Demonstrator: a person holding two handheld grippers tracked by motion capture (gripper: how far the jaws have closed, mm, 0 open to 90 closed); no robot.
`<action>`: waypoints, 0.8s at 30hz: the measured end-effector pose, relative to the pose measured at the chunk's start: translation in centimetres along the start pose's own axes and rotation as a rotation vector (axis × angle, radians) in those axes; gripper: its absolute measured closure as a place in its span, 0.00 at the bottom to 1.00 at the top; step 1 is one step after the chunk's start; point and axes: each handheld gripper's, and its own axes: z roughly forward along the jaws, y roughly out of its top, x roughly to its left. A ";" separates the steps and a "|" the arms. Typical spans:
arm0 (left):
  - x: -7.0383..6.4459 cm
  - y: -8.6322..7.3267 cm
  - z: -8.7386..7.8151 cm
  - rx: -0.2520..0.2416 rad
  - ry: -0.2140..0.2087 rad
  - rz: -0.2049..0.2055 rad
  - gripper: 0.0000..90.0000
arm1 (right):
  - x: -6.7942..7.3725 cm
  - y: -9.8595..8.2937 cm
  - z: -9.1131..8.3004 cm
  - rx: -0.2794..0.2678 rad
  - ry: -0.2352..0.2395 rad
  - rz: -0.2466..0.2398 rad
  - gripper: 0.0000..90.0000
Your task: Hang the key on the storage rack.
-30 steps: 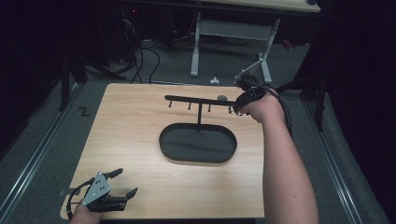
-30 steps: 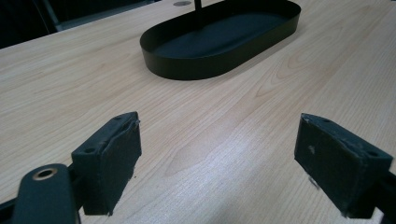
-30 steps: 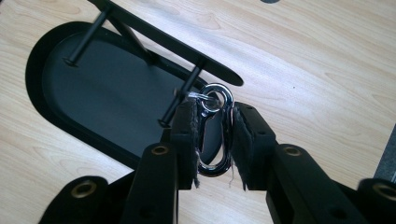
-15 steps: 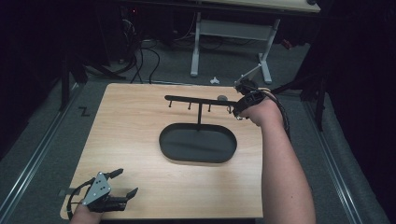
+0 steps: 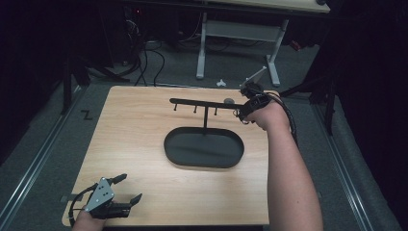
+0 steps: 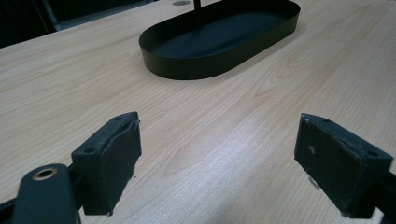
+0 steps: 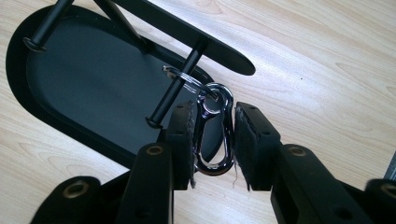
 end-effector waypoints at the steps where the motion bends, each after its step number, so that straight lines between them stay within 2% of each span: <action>1: 0.0 0.0 0.0 0.000 0.000 0.000 0.17 | 0.0 0.0 0.0 0.000 0.000 0.000 0.76; 24: -0.1 0.0 0.0 -0.002 -0.001 -0.002 0.17 | 0.4 -0.4 -0.1 -0.002 -0.010 0.003 0.71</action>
